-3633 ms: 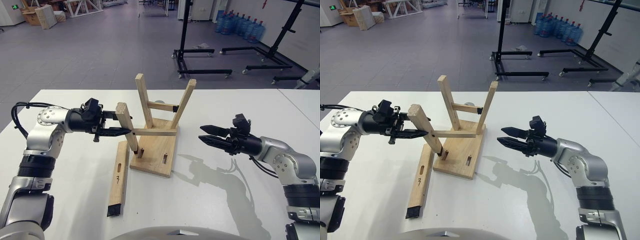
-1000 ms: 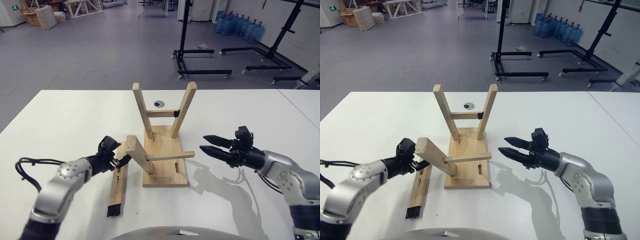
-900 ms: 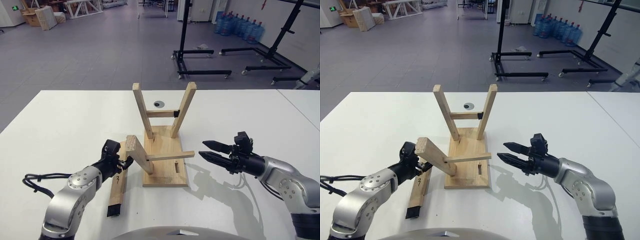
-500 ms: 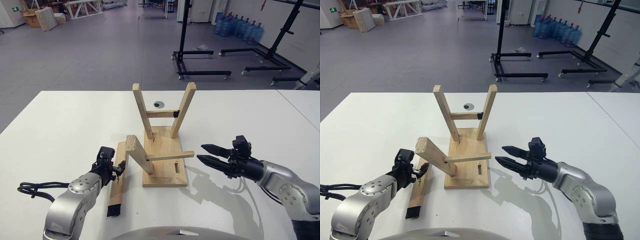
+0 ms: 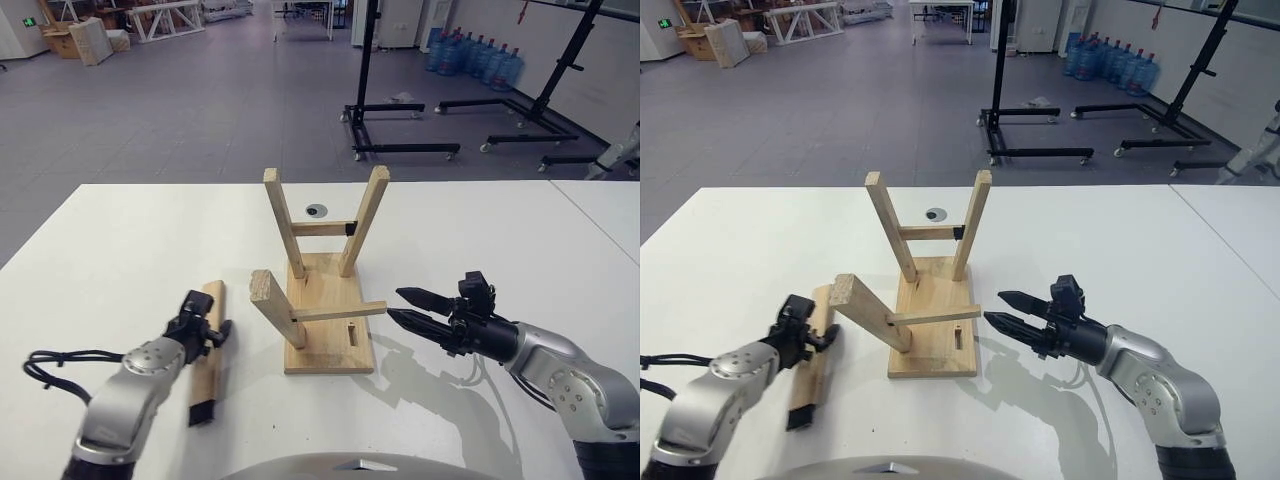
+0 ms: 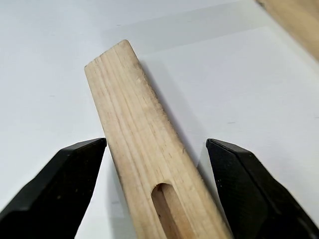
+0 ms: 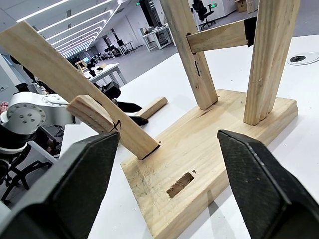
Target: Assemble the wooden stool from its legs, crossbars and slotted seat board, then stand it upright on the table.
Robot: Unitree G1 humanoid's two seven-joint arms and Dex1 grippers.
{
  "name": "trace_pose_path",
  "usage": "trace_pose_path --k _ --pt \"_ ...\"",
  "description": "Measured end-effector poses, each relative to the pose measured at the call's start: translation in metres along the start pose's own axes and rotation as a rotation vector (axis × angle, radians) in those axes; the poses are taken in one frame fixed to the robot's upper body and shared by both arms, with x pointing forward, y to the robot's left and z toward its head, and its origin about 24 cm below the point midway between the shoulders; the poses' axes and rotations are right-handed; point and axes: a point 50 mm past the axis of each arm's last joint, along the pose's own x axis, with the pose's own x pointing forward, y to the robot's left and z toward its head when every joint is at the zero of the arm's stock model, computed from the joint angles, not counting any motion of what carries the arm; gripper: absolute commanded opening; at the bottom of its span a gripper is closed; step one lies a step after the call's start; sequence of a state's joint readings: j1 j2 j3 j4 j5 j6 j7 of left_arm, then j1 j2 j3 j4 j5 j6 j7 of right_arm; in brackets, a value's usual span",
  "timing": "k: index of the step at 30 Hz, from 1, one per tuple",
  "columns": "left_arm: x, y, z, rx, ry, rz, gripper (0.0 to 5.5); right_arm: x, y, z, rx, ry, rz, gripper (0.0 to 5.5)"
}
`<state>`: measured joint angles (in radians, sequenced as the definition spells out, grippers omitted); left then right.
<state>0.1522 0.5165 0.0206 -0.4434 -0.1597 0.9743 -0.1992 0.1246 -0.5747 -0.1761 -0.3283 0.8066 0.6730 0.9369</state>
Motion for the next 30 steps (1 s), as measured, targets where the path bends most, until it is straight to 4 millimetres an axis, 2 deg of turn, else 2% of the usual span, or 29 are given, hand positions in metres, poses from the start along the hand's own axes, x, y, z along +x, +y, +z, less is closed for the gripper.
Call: trace_pose_path --k 2,10,16,18,20,22,23,24,26,27,30 --pt "0.003 0.013 -0.004 -0.041 0.008 -0.007 3.30 0.001 -0.001 0.001 -0.004 -0.003 -0.004 3.61" --pt "0.023 0.035 -0.007 -0.195 -0.028 -0.077 2.09 0.006 -0.002 0.007 -0.029 -0.028 0.002 3.61" --pt "0.027 0.044 -0.009 -0.187 -0.045 -0.098 2.06 0.007 -0.005 0.008 -0.031 -0.042 -0.003 3.61" --pt "0.027 0.044 -0.011 -0.176 -0.066 -0.143 2.05 0.008 -0.006 0.011 -0.042 -0.055 -0.004 3.61" --pt "0.024 0.041 -0.011 -0.242 -0.129 -0.227 2.05 0.009 -0.008 0.013 -0.047 -0.067 -0.005 3.61" --pt "0.012 0.030 0.000 -0.392 -0.331 -0.422 2.05 0.005 -0.011 0.027 -0.051 -0.141 -0.012 3.61" --pt "0.005 0.023 0.007 -0.426 -0.402 -0.518 2.04 0.004 -0.011 0.036 -0.035 -0.195 0.007 3.61" --pt "-0.004 0.023 0.022 -0.421 -0.498 -0.595 2.04 0.002 -0.010 0.048 -0.023 -0.257 0.031 3.61" --pt "-0.026 0.031 0.061 -0.351 -0.699 -0.698 2.04 -0.002 -0.007 0.075 -0.018 -0.377 0.098 3.61" --pt "-0.031 0.033 0.071 -0.325 -0.745 -0.724 2.04 -0.002 -0.005 0.082 -0.018 -0.408 0.123 3.61" --pt "-0.052 0.036 0.120 -0.193 -0.922 -0.839 2.04 0.009 0.007 0.113 -0.048 -0.473 0.257 3.61"
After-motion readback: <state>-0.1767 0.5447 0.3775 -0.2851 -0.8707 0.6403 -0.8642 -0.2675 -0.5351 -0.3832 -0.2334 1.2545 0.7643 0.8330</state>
